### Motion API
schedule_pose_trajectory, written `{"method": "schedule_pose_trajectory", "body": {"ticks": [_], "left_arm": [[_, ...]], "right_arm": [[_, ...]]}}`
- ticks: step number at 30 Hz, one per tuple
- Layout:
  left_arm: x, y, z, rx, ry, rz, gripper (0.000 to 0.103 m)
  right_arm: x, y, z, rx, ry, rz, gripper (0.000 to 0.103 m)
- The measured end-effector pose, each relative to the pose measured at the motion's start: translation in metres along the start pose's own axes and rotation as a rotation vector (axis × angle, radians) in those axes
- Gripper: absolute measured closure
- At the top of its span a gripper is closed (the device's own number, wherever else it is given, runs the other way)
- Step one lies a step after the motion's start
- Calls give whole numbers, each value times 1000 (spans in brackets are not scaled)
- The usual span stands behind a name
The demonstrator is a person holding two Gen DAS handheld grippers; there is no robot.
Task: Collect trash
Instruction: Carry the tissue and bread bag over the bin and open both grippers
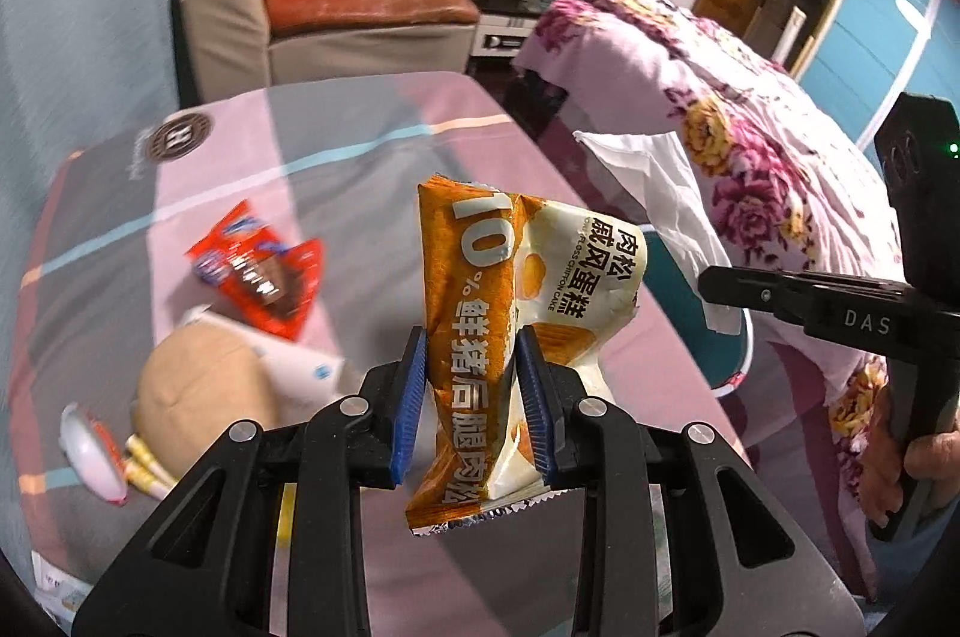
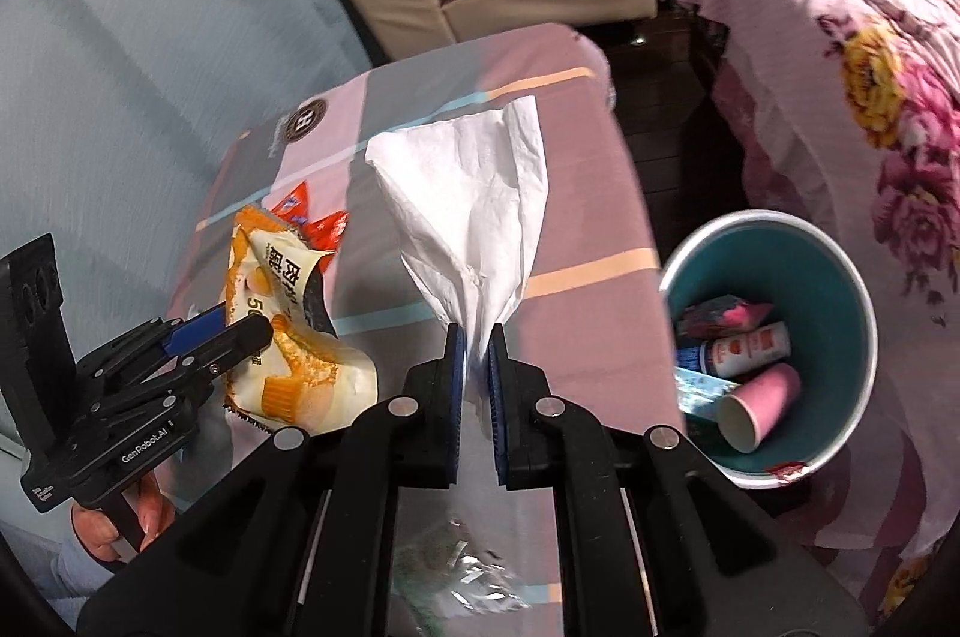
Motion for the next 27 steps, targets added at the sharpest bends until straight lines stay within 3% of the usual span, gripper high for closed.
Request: {"method": "schedule_pose_trajectory", "body": {"ticks": [13,27], "left_arm": [[31,36,-62,-22,96,39,72],[50,85,-137,-66,187,106,72]], "right_arm": [[-3,-36,-77,-13,123,-85,95],[-16,-53,-164,-43,252,-110,95]]}}
Point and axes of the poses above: each gripper's, at about its wrist camera, not at the fingertips, and y roughly the way its jaws point, z to its left, x to its top, the point moved 1 cm from there along y, roughly the way its jaws point, and after that the axes turned 6 degrees about y, right-handed, at the moved point
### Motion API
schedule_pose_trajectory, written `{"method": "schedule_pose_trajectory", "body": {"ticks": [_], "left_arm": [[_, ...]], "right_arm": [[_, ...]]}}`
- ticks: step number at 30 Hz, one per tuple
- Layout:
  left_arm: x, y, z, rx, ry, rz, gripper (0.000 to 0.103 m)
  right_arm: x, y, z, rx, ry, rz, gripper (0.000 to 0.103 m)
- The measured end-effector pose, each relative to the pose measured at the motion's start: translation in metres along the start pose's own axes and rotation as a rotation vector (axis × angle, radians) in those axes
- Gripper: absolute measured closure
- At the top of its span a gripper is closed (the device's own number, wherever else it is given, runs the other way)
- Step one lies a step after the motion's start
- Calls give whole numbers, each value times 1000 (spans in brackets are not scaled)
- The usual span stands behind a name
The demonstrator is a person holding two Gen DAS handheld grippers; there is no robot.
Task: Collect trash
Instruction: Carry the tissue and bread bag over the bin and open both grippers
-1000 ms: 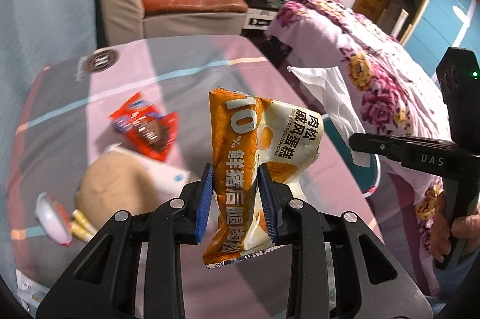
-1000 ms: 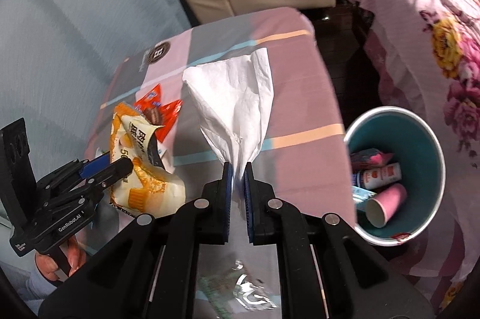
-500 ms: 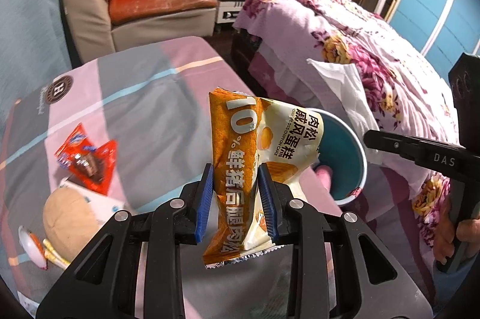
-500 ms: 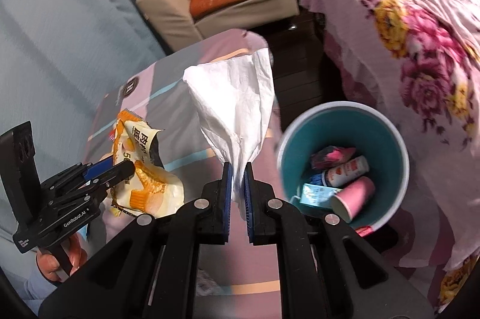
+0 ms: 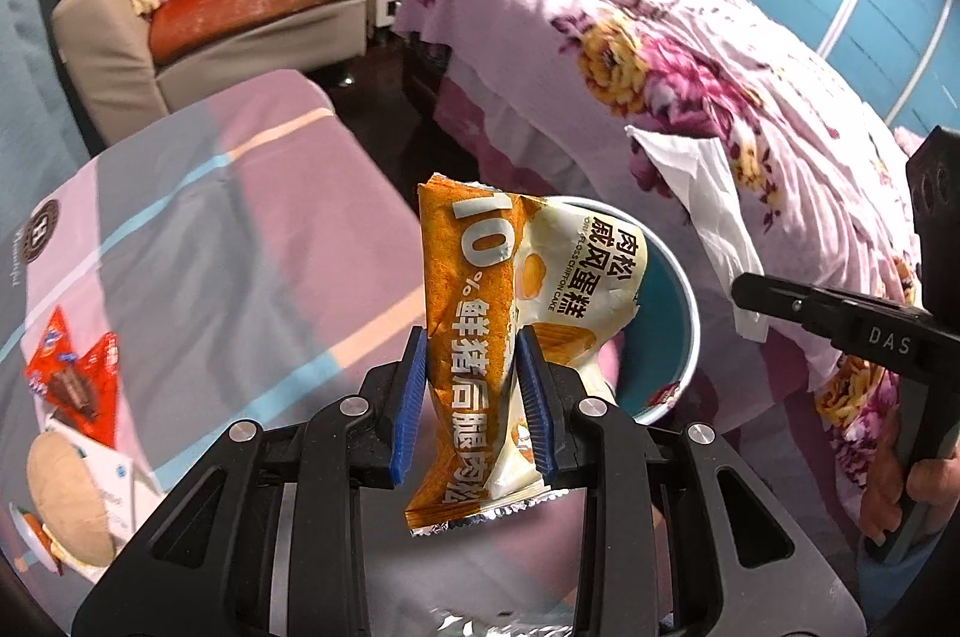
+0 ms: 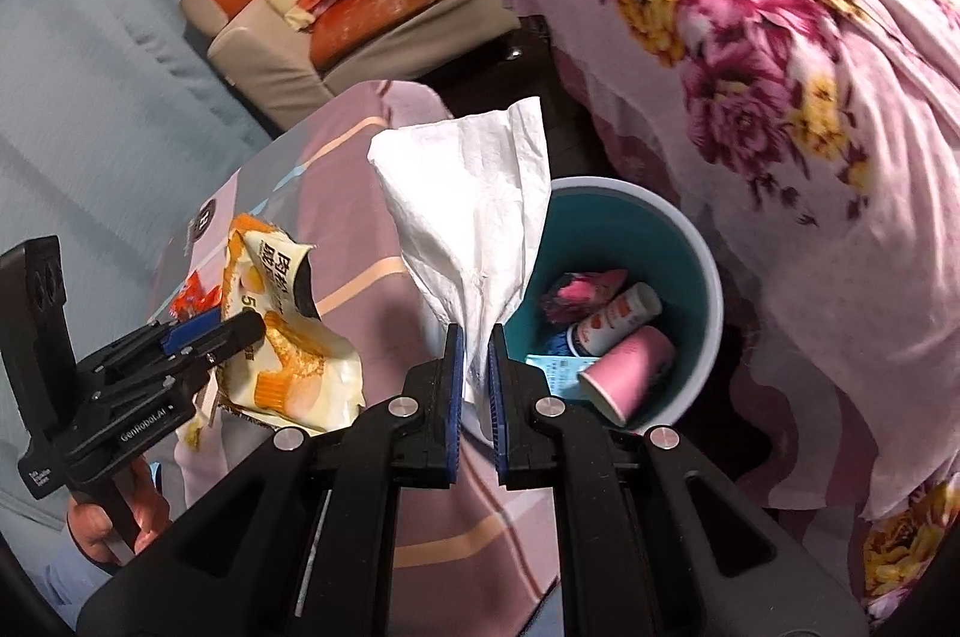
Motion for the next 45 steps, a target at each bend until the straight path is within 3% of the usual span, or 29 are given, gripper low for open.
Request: {"method": "schedule_pose_trajectory", "body": {"ticks": [8,21,24,26,28,45], "left_arm": [[18,27,-25,-6,49,35,72],[32,68,-39,-44,67,89,68],[34,73,-37,-48,50,97,60],[34,75,-34,-50,36,95,34],[34,73,-32,-33,33,77,25],[19,57,3,-32,-31,66,13]], "right_arm": [[4,2,-35,-6,56,12,95],[14,9,-53,-30,86,23,95],[16,12,-53,-37,89,29,95],[17,13,-52,-40,89,32,95],[18,15,-50,-43,88,35,95],[20,42,-30,-75,66,90,92]]}}
Point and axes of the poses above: each gripper's, at about its wrist camera, not at the fingertips, and y roughly the way its jaws point, z to its left, x to its top, the point moved 1 cm from there along y, roughly the way its jaws point, and after that the axes turned 6 degrees about y, right-handed, at the moved point
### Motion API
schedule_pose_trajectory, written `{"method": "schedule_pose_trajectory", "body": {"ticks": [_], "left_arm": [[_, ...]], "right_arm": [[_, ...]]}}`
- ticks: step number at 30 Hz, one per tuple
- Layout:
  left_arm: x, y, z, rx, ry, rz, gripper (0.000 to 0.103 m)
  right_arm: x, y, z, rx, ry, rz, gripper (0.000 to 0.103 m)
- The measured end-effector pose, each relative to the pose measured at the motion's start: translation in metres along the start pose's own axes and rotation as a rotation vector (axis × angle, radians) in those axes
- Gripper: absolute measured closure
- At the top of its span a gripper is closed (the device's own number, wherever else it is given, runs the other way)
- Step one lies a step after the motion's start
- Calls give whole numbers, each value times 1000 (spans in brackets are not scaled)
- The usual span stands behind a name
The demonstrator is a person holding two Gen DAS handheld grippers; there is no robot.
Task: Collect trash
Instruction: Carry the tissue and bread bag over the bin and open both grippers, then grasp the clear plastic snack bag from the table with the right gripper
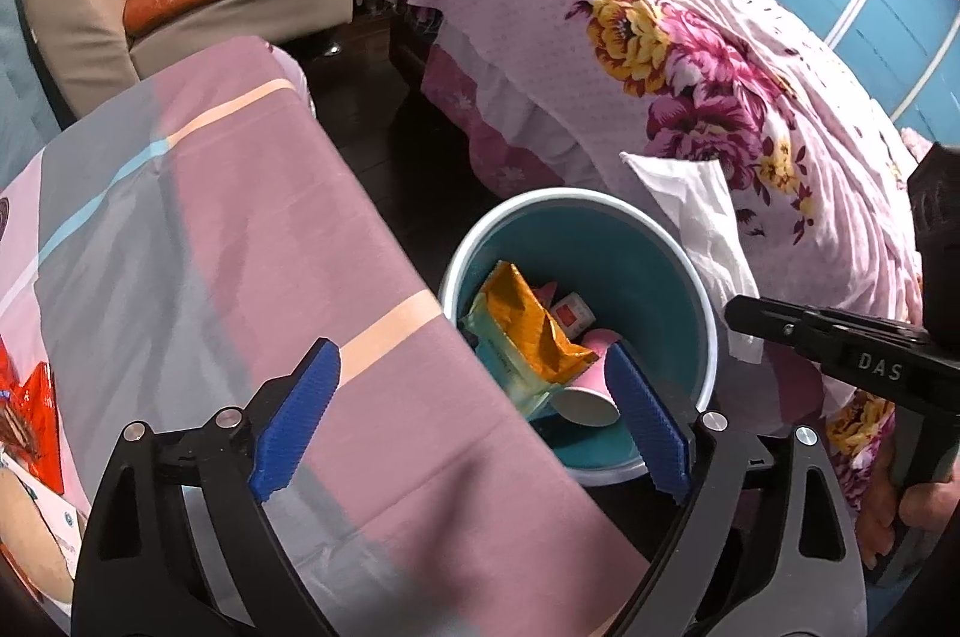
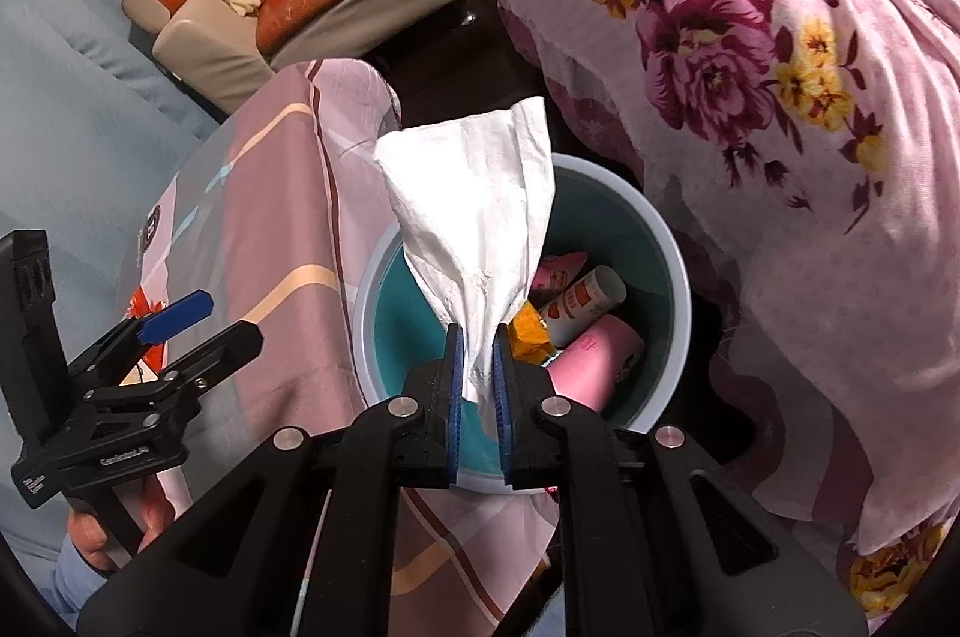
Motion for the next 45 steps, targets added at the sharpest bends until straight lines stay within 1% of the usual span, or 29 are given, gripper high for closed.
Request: {"method": "schedule_pose_trajectory", "body": {"ticks": [1,3,4,5,6,7,13,15,18,27,32,36,37,38,41,43,45], "left_arm": [[-1,-1,1,-1,-2,-2,13],[-2,-4,4,-3,-6,-7,13],[-3,-6,7,-6,-10,-10,13],[-4,-7,7,-7,-12,-12,13],[-5,-8,8,-9,-14,-13,13],[-6,-10,11,-9,-17,-15,13],[-16,-18,23,-15,-36,-15,12],[-20,-21,27,-15,-41,-18,12],[-31,-30,36,-13,-52,-22,12],[-68,-62,70,13,-100,-39,12],[-88,-79,84,15,-129,-54,12],[-101,-91,92,13,-144,-73,12],[-104,-94,95,11,-150,-78,12],[-108,-97,97,8,-155,-83,12],[-118,-107,102,-1,-166,-91,11],[-124,-114,107,6,-168,-104,10],[-131,-122,111,11,-171,-118,10]], "right_arm": [[0,2,2,-2,-1,7,92],[0,6,5,-3,-3,18,88],[0,7,6,-3,-2,23,74],[-1,8,8,-1,1,25,51],[-1,9,8,-2,5,23,43],[-2,8,10,-4,6,16,38],[-5,5,17,-20,7,18,37],[-7,4,20,-21,3,22,33],[-12,2,30,-26,-22,30,33],[-51,7,78,-23,-134,102,30],[-74,12,102,-21,-174,141,29],[-89,11,121,-39,-207,158,29],[-92,10,125,-43,-213,158,29],[-96,9,130,-51,-220,158,25],[-107,5,144,-72,-240,158,24],[-113,3,150,-80,-245,167,21],[-120,0,154,-85,-247,173,21]]}}
Point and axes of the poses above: each gripper's, at about its wrist camera, not at the fingertips, and y roughly the way its jaws point, z to its left, x to its top, the point moved 1 cm from there along y, roughly the way its jaws point, and after that the axes turned 6 degrees about y, right-handed, at the moved point
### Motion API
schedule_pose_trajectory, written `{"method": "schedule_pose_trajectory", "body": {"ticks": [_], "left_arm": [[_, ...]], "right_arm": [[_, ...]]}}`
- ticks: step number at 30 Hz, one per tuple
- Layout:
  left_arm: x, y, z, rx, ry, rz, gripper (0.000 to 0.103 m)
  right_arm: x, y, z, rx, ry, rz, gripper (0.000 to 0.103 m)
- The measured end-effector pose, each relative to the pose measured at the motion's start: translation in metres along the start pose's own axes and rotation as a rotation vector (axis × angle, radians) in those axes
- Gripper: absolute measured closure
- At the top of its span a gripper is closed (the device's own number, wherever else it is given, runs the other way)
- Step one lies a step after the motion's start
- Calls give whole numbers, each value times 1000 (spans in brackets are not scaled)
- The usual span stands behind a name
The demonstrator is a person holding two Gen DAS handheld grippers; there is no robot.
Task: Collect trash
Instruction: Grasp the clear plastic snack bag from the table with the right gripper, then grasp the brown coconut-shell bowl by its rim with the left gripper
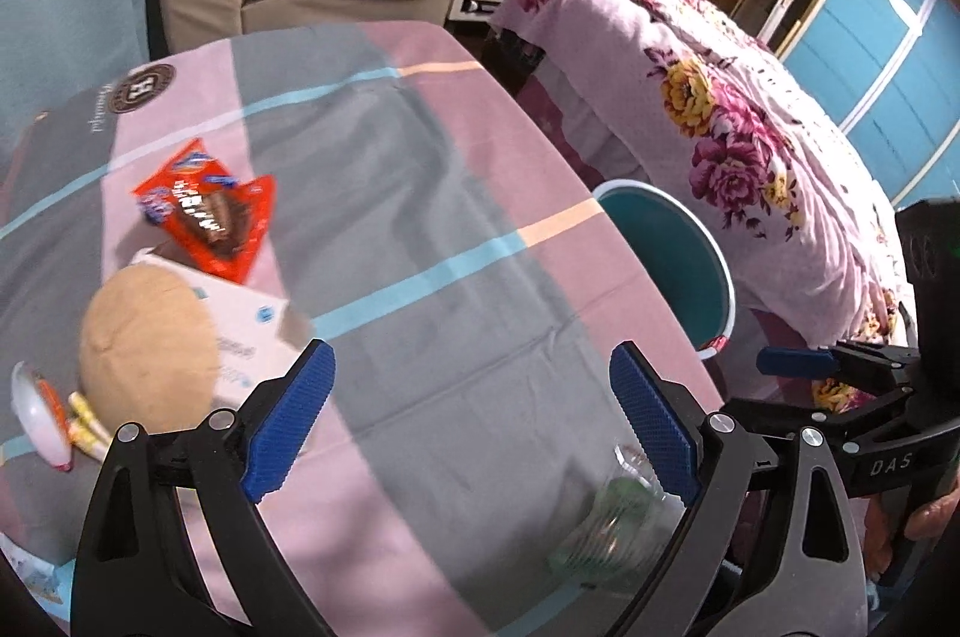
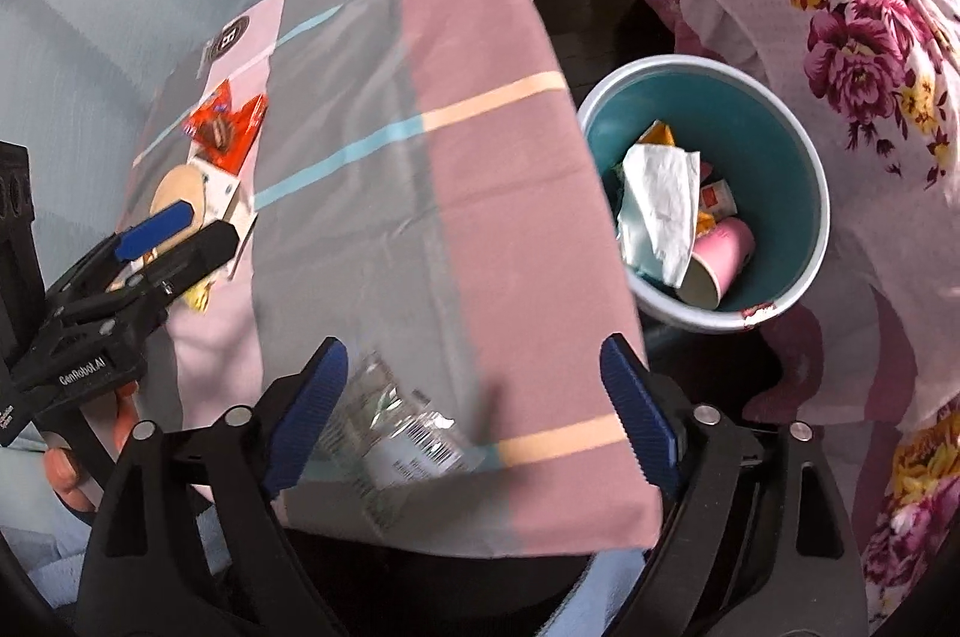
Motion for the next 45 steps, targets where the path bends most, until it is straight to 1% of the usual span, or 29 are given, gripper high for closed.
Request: {"method": "schedule_pose_trajectory", "body": {"ticks": [6,11,16,18,22,23,24,25,26,30,34,38,43,45], "left_arm": [[-18,-15,19,9,-15,-10,9],[-33,-18,35,27,-25,2,9],[-44,-20,55,41,-55,13,9],[-48,-22,63,49,-64,15,9],[-52,-24,80,64,-82,23,9],[-52,-25,85,67,-88,26,9],[-53,-26,89,71,-93,28,9],[-52,-27,95,79,-97,30,9],[-52,-28,101,93,-99,29,9],[-47,-31,124,135,-110,23,9],[-37,-25,143,161,-120,34,9],[-30,-10,147,183,-70,68,9],[-25,10,147,185,-25,113,9],[-24,16,146,193,-12,119,6]], "right_arm": [[-29,6,16,-8,-11,63,21],[-54,25,31,8,-4,149,21],[-65,41,44,34,6,202,21],[-66,48,47,31,13,210,21],[-64,59,54,-1,9,195,21],[-63,62,58,-14,-2,189,25],[-62,63,60,-30,-15,178,33],[-62,66,63,-49,-33,169,49],[-61,68,66,-55,-46,167,49],[-54,63,82,-31,-107,123,49],[-37,55,90,-14,-114,83,49],[-18,49,87,12,-104,58,49],[4,47,87,34,-97,44,49],[9,46,88,42,-96,43,49]]}}
Point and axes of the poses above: each gripper's, at about its wrist camera, not at the fingertips, and y roughly the way its jaws point, z to its left, x to its top, the point moved 1 cm from there along y, roughly the way its jaws point, and after that the axes turned 6 degrees about y, right-handed, at the moved point
